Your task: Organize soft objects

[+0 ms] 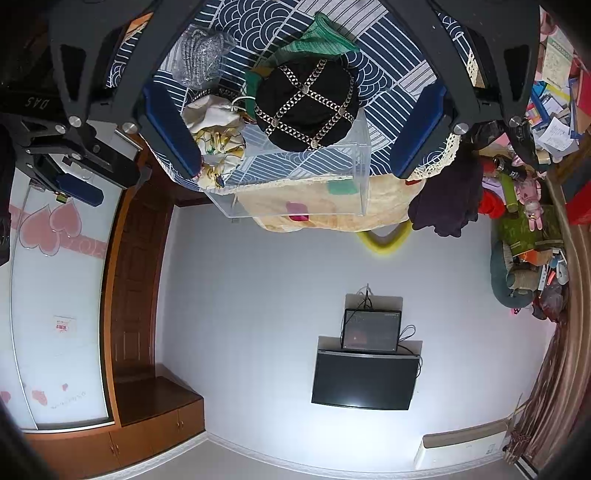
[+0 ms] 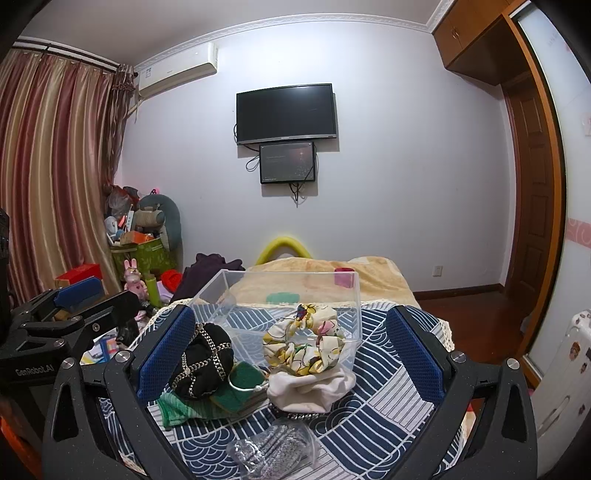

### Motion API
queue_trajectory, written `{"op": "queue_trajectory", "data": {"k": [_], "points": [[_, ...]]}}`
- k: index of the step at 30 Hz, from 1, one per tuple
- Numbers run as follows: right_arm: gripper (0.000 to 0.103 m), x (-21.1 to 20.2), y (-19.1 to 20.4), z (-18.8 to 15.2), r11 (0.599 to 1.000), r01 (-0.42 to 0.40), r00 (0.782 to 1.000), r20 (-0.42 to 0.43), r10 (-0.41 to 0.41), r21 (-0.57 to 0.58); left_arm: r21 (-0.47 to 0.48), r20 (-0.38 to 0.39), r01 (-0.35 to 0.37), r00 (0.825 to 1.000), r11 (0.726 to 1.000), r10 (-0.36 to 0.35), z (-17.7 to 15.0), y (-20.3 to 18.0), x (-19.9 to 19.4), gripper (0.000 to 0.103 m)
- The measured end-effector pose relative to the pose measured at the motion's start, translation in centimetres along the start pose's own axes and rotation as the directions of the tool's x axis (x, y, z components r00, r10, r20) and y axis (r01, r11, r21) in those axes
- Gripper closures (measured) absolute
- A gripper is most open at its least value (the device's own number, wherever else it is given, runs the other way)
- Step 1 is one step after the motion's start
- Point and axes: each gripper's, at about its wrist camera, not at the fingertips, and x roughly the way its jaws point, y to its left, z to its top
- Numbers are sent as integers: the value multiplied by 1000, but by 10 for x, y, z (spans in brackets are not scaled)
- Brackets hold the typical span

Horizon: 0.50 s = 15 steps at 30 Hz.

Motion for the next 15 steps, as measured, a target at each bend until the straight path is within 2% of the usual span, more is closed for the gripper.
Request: {"op": "queue_trajectory", "data": {"k": [15], "points": [[0, -2, 6, 4, 1000, -7, 1000, -4, 7, 0, -8, -2, 10, 1000, 1000, -10, 2, 1, 0, 0]]}}
